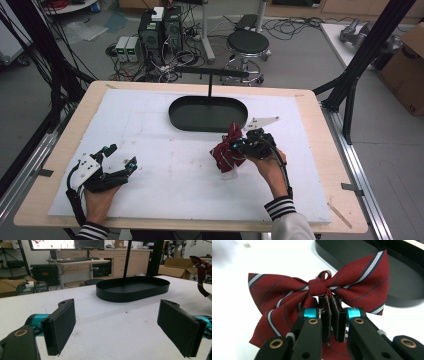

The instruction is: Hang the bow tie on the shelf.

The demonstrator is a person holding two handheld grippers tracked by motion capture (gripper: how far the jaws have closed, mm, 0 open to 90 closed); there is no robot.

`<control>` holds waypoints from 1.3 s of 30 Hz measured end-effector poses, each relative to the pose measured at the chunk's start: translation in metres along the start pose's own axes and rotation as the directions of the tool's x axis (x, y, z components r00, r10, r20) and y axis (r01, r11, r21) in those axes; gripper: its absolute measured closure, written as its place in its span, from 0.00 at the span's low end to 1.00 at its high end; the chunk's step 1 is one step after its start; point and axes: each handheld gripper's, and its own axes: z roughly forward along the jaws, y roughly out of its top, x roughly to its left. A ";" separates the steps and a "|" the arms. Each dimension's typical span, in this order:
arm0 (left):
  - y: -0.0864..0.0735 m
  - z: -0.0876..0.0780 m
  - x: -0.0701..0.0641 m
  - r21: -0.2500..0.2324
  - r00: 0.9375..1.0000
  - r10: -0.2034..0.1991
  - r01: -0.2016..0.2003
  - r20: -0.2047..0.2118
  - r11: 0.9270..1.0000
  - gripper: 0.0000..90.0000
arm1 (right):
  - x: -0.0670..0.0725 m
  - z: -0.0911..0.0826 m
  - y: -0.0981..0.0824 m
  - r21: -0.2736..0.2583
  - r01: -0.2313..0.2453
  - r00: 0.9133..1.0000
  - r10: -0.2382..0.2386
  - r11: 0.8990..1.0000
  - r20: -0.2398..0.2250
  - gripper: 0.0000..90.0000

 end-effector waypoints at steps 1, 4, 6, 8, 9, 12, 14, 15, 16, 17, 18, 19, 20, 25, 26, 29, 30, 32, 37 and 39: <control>0.000 0.000 0.000 -0.001 1.000 -0.001 0.001 -0.002 1.000 0.17 | 0.002 -0.003 0.005 -0.014 0.003 1.000 -0.003 1.000 0.005 0.97; 0.000 0.000 0.000 -0.002 1.000 -0.001 0.001 -0.002 1.000 0.17 | 0.003 -0.006 0.011 -0.043 0.006 1.000 -0.006 0.999 0.011 0.97; 0.000 0.000 0.000 -0.002 1.000 0.000 0.000 -0.002 1.000 0.17 | 0.004 -0.011 0.018 -0.103 0.004 0.999 -0.001 0.995 0.032 0.97; 0.000 0.000 0.000 -0.001 1.000 -0.002 0.002 -0.002 1.000 0.17 | 0.004 -0.012 0.020 -0.120 0.004 0.999 0.001 0.993 0.045 0.97; 0.000 0.000 0.000 -0.001 1.000 -0.001 0.001 -0.002 1.000 0.17 | 0.005 -0.014 0.023 -0.165 0.001 0.997 0.011 0.986 0.072 0.97; 0.000 0.000 0.000 -0.001 1.000 0.002 -0.002 -0.001 1.000 0.17 | 0.006 -0.015 0.029 -0.207 0.010 0.993 0.015 0.978 0.117 0.97; 0.000 0.000 0.000 -0.003 1.000 0.002 -0.002 -0.002 1.000 0.17 | 0.006 -0.015 0.032 -0.232 0.013 0.991 0.019 0.973 0.136 0.97; 0.000 0.000 0.000 -0.003 1.000 0.002 -0.002 -0.002 1.000 0.17 | 0.006 -0.015 0.032 -0.232 0.013 0.991 0.019 0.973 0.136 0.97; 0.000 0.000 0.000 -0.005 1.000 0.003 -0.003 -0.003 1.000 0.17 | 0.005 -0.016 0.036 -0.254 0.008 0.990 0.028 0.967 0.141 0.97; 0.000 -0.001 0.000 -0.005 1.000 0.006 -0.006 -0.002 1.000 0.17 | 0.004 -0.016 0.039 -0.264 0.007 0.989 0.032 0.964 0.143 0.97; 0.000 -0.001 0.000 -0.005 1.000 0.006 -0.006 -0.002 1.000 0.17 | 0.004 -0.016 0.039 -0.264 0.007 0.989 0.032 0.964 0.143 0.97; 0.000 -0.001 0.000 -0.005 1.000 0.008 -0.008 -0.002 1.000 0.17 | 0.002 -0.016 0.041 -0.277 0.007 0.989 0.034 0.961 0.146 0.97; 0.000 -0.001 0.000 -0.004 1.000 0.006 -0.006 -0.002 1.000 0.17 | 0.001 -0.016 0.043 -0.283 0.003 0.989 0.038 0.959 0.141 0.97; 0.000 0.000 0.000 -0.003 1.000 0.006 -0.006 -0.003 1.000 0.18 | -0.006 -0.018 0.058 -0.344 -0.004 0.983 0.067 0.939 0.171 0.97; 0.000 0.000 0.000 -0.003 1.000 0.006 -0.006 -0.003 1.000 0.17 | -0.007 -0.018 0.061 -0.343 -0.008 0.982 0.073 0.939 0.175 0.97; 0.000 0.000 -0.001 -0.003 1.000 0.004 -0.004 -0.002 1.000 0.17 | -0.009 -0.018 0.067 -0.356 -0.010 0.978 0.083 0.935 0.189 0.97; 0.000 0.000 -0.001 -0.002 1.000 0.003 -0.003 -0.002 1.000 0.18 | -0.011 -0.018 0.070 -0.365 -0.008 0.977 0.085 0.931 0.195 0.97; 0.000 0.000 0.000 -0.002 1.000 0.004 -0.004 -0.002 1.000 0.17 | -0.013 -0.018 0.075 -0.384 -0.006 0.976 0.089 0.923 0.198 0.97; 0.000 0.000 0.000 -0.003 1.000 0.002 -0.002 -0.002 1.000 0.18 | -0.020 -0.017 0.087 -0.399 -0.011 0.972 0.103 0.917 0.210 0.97; 0.000 0.000 0.000 -0.005 1.000 0.000 0.000 -0.003 1.000 0.18 | -0.025 -0.017 0.092 -0.403 -0.026 0.970 0.120 0.915 0.211 0.97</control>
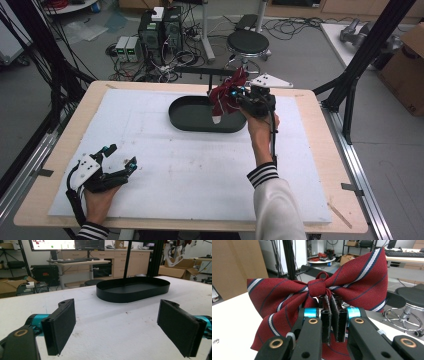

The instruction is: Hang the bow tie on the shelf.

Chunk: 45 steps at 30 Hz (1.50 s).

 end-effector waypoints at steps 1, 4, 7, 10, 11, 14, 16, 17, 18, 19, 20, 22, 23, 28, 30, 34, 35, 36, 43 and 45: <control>0.000 0.000 0.000 0.000 1.000 0.001 -0.001 0.000 1.000 0.18 | 0.000 0.000 0.000 0.000 0.000 1.000 0.000 1.000 0.000 0.97; 0.000 0.000 0.000 -0.001 1.000 0.001 -0.001 -0.001 1.000 0.18 | -0.003 0.004 0.004 -0.003 -0.005 1.000 0.005 1.000 0.003 0.97; 0.000 0.000 0.000 -0.001 1.000 0.002 -0.002 -0.001 1.000 0.17 | -0.005 0.010 0.007 -0.009 -0.009 1.000 0.009 1.000 -0.001 0.97; 0.000 0.000 0.000 -0.002 1.000 -0.002 0.002 0.000 1.000 0.17 | -0.004 0.016 0.010 -0.005 -0.013 1.000 0.013 1.000 -0.007 0.97; 0.000 0.000 0.000 -0.001 1.000 -0.003 0.003 0.000 1.000 0.17 | -0.004 0.017 0.011 -0.004 -0.010 1.000 0.010 1.000 -0.006 0.97; 0.000 0.000 0.000 -0.001 1.000 -0.003 0.003 0.001 1.000 0.18 | -0.003 0.022 0.018 -0.005 -0.003 1.000 0.003 1.000 -0.008 0.97; 0.000 0.000 0.000 -0.001 1.000 -0.003 0.003 0.001 1.000 0.18 | -0.003 0.023 0.019 -0.012 0.001 1.000 -0.001 1.000 -0.005 0.97; 0.000 0.000 0.000 -0.001 1.000 -0.004 0.004 0.002 1.000 0.18 | -0.003 0.024 0.024 -0.020 0.010 1.000 -0.009 1.000 0.003 0.97; 0.000 0.000 0.001 0.000 1.000 -0.003 0.003 0.001 1.000 0.18 | -0.003 0.024 0.024 -0.020 0.010 1.000 -0.009 1.000 0.003 0.97; 0.000 0.000 0.001 0.000 1.000 -0.004 0.004 0.002 1.000 0.18 | -0.005 0.025 0.027 -0.020 0.005 1.000 -0.005 1.000 0.007 0.97; 0.000 0.000 0.000 -0.001 1.000 -0.005 0.005 0.002 1.000 0.17 | -0.006 0.025 0.028 -0.022 0.009 1.000 -0.009 1.000 0.010 0.97; 0.000 0.000 0.001 0.000 1.000 -0.004 0.004 0.002 1.000 0.18 | -0.009 0.025 0.030 -0.025 0.009 1.000 -0.009 1.000 0.020 0.97; 0.000 0.000 0.001 0.001 1.000 -0.004 0.004 0.002 1.000 0.18 | -0.011 0.025 0.031 -0.023 0.004 1.000 -0.004 1.000 0.019 0.97; 0.000 0.000 0.000 -0.003 1.000 0.001 -0.001 0.000 1.000 0.18 | -0.015 0.031 0.036 -0.035 -0.005 1.000 0.005 0.999 0.018 0.97; 0.000 0.000 0.000 -0.005 1.000 -0.004 0.004 -0.001 1.000 0.17 | -0.015 0.033 0.037 -0.035 -0.004 1.000 0.005 0.999 0.017 0.97; 0.000 0.000 0.000 -0.004 1.000 0.001 -0.001 -0.002 1.000 0.18 | -0.015 0.039 0.039 -0.040 -0.011 1.000 0.012 0.999 0.022 0.97; 0.000 0.000 0.000 -0.004 1.000 0.001 -0.001 -0.002 1.000 0.18 | -0.014 0.041 0.041 -0.038 -0.018 1.000 0.019 0.999 0.016 0.97; 0.000 0.000 0.000 -0.002 1.000 0.001 -0.001 -0.003 1.000 0.18 | -0.014 0.041 0.041 -0.038 -0.018 1.000 0.019 0.999 0.016 0.97; 0.000 0.000 0.000 -0.005 1.000 0.000 0.000 -0.002 1.000 0.17 | -0.016 0.045 0.046 -0.050 0.004 0.999 -0.002 0.999 0.038 0.97; 0.000 0.000 0.000 -0.007 1.000 0.002 -0.002 -0.003 1.000 0.18 | -0.020 0.047 0.044 -0.055 -0.018 0.999 0.020 0.998 0.037 0.97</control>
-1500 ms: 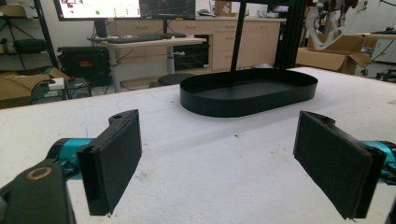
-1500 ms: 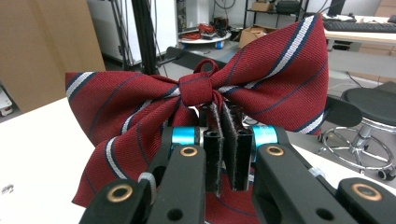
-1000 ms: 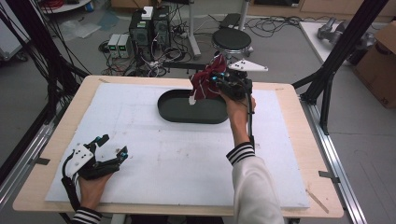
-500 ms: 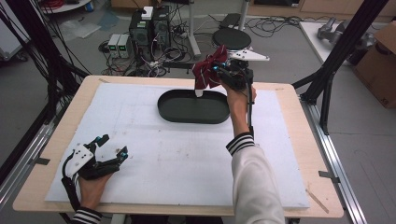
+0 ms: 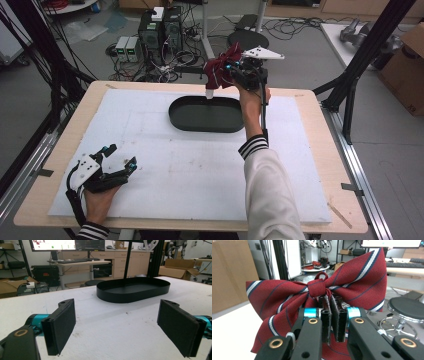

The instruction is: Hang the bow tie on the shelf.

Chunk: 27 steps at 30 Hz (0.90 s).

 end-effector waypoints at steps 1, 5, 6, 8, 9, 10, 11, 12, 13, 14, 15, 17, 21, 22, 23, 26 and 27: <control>0.000 0.000 0.000 0.001 1.000 -0.001 0.001 0.000 1.000 0.18 | -0.002 0.001 -0.001 0.002 -0.010 1.000 0.010 1.000 0.002 0.97; 0.000 0.000 0.000 0.004 1.000 -0.002 0.002 0.000 1.000 0.18 | -0.007 0.006 -0.005 -0.002 -0.019 1.000 0.019 1.000 0.021 0.97; 0.000 0.000 0.000 0.004 1.000 -0.002 0.002 0.000 1.000 0.18 | -0.009 0.006 -0.005 0.001 -0.018 0.999 0.018 1.000 0.027 0.97; 0.000 0.000 0.000 0.006 1.000 -0.002 0.002 0.001 1.000 0.17 | -0.013 0.006 -0.007 0.003 -0.027 0.999 0.026 1.000 0.041 0.97; 0.000 0.000 0.000 0.006 1.000 -0.002 0.002 0.001 1.000 0.18 | -0.015 0.006 -0.008 0.003 -0.031 0.999 0.031 1.000 0.044 0.97; 0.000 0.000 0.000 0.008 1.000 -0.001 0.001 0.001 1.000 0.18 | -0.015 0.006 -0.008 0.003 -0.031 0.999 0.031 1.000 0.044 0.97; 0.000 0.000 0.000 0.007 1.000 -0.003 0.003 0.002 1.000 0.17 | -0.017 0.006 -0.008 0.003 -0.033 0.998 0.033 0.999 0.045 0.97; 0.000 0.000 0.000 0.007 1.000 -0.002 0.002 0.003 1.000 0.17 | -0.020 0.005 -0.009 0.003 -0.033 0.998 0.033 0.999 0.047 0.97; 0.000 0.000 0.000 0.007 1.000 -0.002 0.002 0.003 1.000 0.17 | -0.023 0.003 -0.010 0.011 -0.030 0.998 0.029 0.999 0.060 0.97; 0.000 0.000 0.000 0.006 1.000 -0.002 0.002 0.003 1.000 0.18 | -0.025 0.002 -0.010 0.016 -0.030 0.998 0.029 0.999 0.063 0.97; 0.000 0.000 0.000 0.008 1.000 -0.001 0.001 0.002 1.000 0.18 | -0.025 0.002 -0.010 0.016 -0.030 0.998 0.029 0.999 0.063 0.97; 0.000 0.000 0.000 0.011 1.000 0.000 0.000 0.003 1.000 0.18 | -0.030 -0.002 -0.011 0.022 -0.041 0.997 0.039 0.999 0.066 0.97; 0.000 0.000 -0.001 0.010 1.000 0.001 -0.001 0.002 1.000 0.18 | -0.034 -0.006 -0.012 0.030 -0.025 0.996 0.022 0.999 0.081 0.96; 0.000 0.000 -0.001 0.008 1.000 0.001 -0.001 0.001 1.000 0.18 | -0.036 -0.007 -0.012 0.034 -0.022 0.996 0.019 0.999 0.085 0.96; 0.000 0.000 -0.001 0.010 1.000 0.001 -0.001 0.001 1.000 0.18 | -0.040 -0.010 -0.014 0.041 -0.025 0.995 0.021 0.999 0.094 0.96; 0.000 0.000 -0.001 0.013 1.000 0.001 -0.001 0.002 1.000 0.18 | -0.044 -0.012 -0.016 0.046 -0.042 0.995 0.037 0.998 0.094 0.96; 0.000 0.001 -0.001 0.013 1.000 0.001 -0.001 0.002 1.000 0.17 | -0.045 -0.012 -0.016 0.048 -0.048 0.995 0.043 0.998 0.094 0.96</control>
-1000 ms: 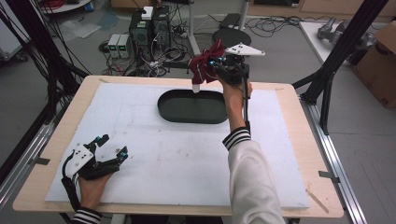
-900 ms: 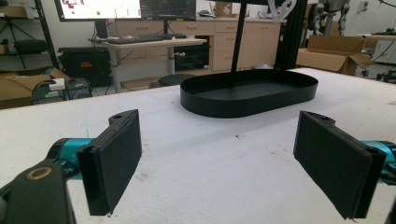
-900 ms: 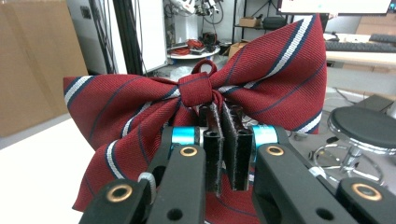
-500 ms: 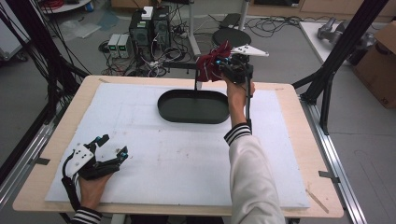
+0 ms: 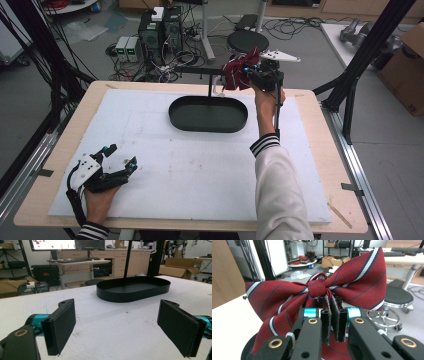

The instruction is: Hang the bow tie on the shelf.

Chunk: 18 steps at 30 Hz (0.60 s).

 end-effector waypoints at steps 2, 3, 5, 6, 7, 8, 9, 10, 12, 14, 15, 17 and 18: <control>0.000 0.000 0.000 -0.001 1.000 0.001 -0.001 0.000 1.000 0.18 | 0.001 0.000 0.000 0.003 0.002 1.000 -0.002 1.000 -0.002 0.96; 0.000 0.000 0.000 -0.001 1.000 0.001 -0.001 -0.001 1.000 0.17 | 0.003 0.001 0.000 0.004 0.014 1.000 -0.014 1.000 -0.001 0.96; 0.000 0.000 0.000 -0.003 1.000 0.001 -0.001 -0.003 1.000 0.18 | 0.006 0.003 0.000 0.013 0.026 1.000 -0.026 1.000 0.003 0.96; 0.000 0.000 0.000 -0.003 1.000 0.001 -0.001 -0.003 1.000 0.18 | 0.007 0.005 0.000 0.018 0.031 0.999 -0.032 0.999 0.007 0.96; 0.000 0.000 0.000 -0.006 1.000 0.002 -0.002 -0.002 1.000 0.18 | 0.008 0.006 0.000 0.026 0.035 0.999 -0.036 0.999 0.007 0.96; 0.000 0.000 0.000 -0.006 1.000 0.001 -0.001 -0.003 1.000 0.18 | 0.009 0.008 -0.001 0.034 0.042 0.999 -0.042 0.999 0.009 0.96; 0.000 0.000 0.000 -0.006 1.000 0.001 -0.001 -0.003 1.000 0.18 | 0.009 0.010 -0.002 0.041 0.049 0.999 -0.049 0.998 0.014 0.96; 0.000 0.000 0.000 -0.009 1.000 0.001 -0.001 -0.004 1.000 0.18 | 0.009 0.012 -0.003 0.043 0.053 0.998 -0.054 0.998 0.015 0.96; 0.000 0.000 0.000 -0.007 1.000 0.001 -0.001 -0.002 1.000 0.18 | 0.009 0.015 -0.004 0.048 0.055 0.998 -0.056 0.997 0.019 0.96; 0.000 0.000 0.000 -0.003 1.000 0.000 0.000 0.000 1.000 0.18 | 0.009 0.018 -0.005 0.057 0.062 0.998 -0.063 0.996 0.024 0.96; 0.000 0.000 0.000 -0.002 1.000 -0.002 0.002 0.000 1.000 0.17 | 0.009 0.019 -0.006 0.063 0.058 0.998 -0.060 0.996 0.022 0.96; 0.000 0.000 0.000 -0.002 1.000 -0.002 0.002 0.001 1.000 0.18 | 0.009 0.021 -0.007 0.065 0.057 0.998 -0.059 0.996 0.020 0.96; 0.000 0.000 0.000 -0.002 1.000 -0.001 0.001 0.001 1.000 0.18 | 0.011 0.023 -0.009 0.075 0.053 0.998 -0.054 0.996 0.012 0.96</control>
